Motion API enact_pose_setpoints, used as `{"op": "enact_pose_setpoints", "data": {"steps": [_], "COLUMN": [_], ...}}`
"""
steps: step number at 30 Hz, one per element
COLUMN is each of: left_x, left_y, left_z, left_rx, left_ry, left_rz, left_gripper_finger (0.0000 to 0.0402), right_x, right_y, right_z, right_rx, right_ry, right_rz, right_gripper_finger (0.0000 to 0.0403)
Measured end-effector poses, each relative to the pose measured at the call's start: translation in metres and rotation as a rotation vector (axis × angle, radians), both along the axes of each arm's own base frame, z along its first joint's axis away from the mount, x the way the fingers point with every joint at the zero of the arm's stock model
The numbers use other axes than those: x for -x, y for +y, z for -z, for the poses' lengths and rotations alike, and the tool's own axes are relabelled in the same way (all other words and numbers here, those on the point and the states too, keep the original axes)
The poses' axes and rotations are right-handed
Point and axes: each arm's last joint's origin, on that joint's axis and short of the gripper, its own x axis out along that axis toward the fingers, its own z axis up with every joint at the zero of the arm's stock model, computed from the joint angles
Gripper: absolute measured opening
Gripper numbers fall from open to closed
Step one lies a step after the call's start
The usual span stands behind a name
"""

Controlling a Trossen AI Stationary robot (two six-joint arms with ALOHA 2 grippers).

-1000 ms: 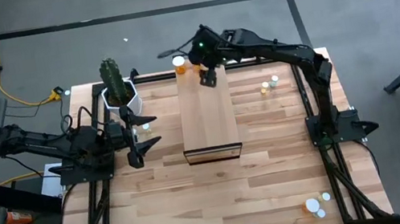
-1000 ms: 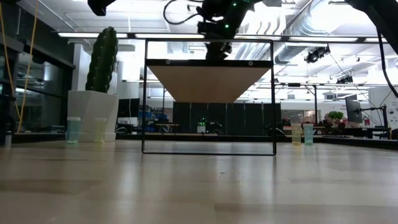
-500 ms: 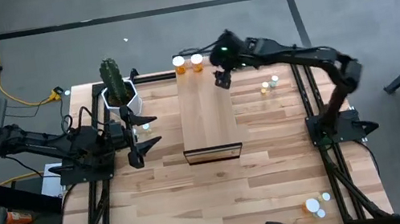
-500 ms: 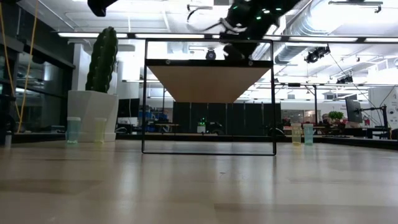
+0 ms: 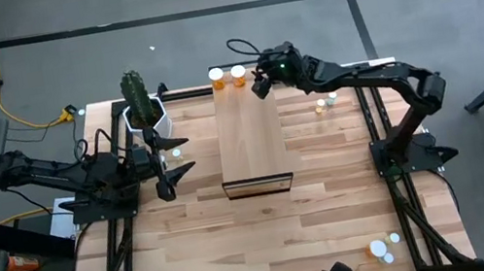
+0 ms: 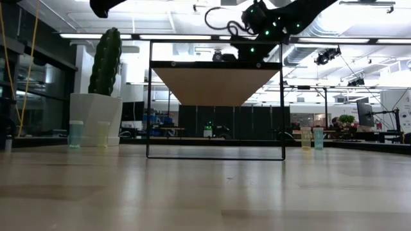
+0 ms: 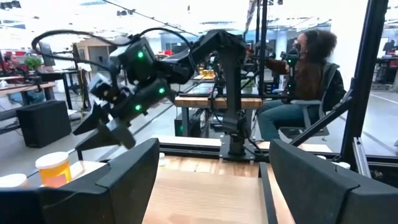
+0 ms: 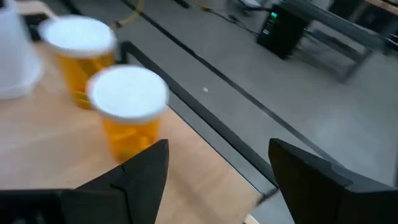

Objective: Pick and place medicine bottles onto shelf by color
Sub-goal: Put the top orange pill bottle on the shelf aligned with the other orange pill bottle

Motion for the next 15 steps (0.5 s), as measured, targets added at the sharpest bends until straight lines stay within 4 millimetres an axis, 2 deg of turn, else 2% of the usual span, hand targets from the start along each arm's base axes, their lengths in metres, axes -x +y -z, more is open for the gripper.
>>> {"op": "enact_pose_setpoints", "data": {"steps": [4,9,12,15], "left_x": [0.000,0.000,0.000,0.000], "left_y": [0.000,0.000,0.000,0.000], "left_z": [0.000,0.000,0.000,0.000], "left_rx": [0.014,0.011,0.010,0.010], "left_ry": [-0.004,-0.002,-0.002,-0.002], "left_rz": [0.001,0.001,0.001,0.001], "left_gripper_finger": [0.0294,0.0294,0.0294,0.0294], "right_x": [-0.004,-0.005,-0.005,-0.007], "right_y": [-0.003,-0.002,-0.001,-0.002], "right_z": [0.011,0.012,0.012,0.016], "right_rx": [-0.017,-0.042,-0.053,-0.061], "right_ry": [0.024,0.017,0.013,0.014], "right_rz": [0.025,-0.040,-0.037,-0.035], "right_gripper_finger": [0.0268,0.0260,0.0217,0.0129]}}
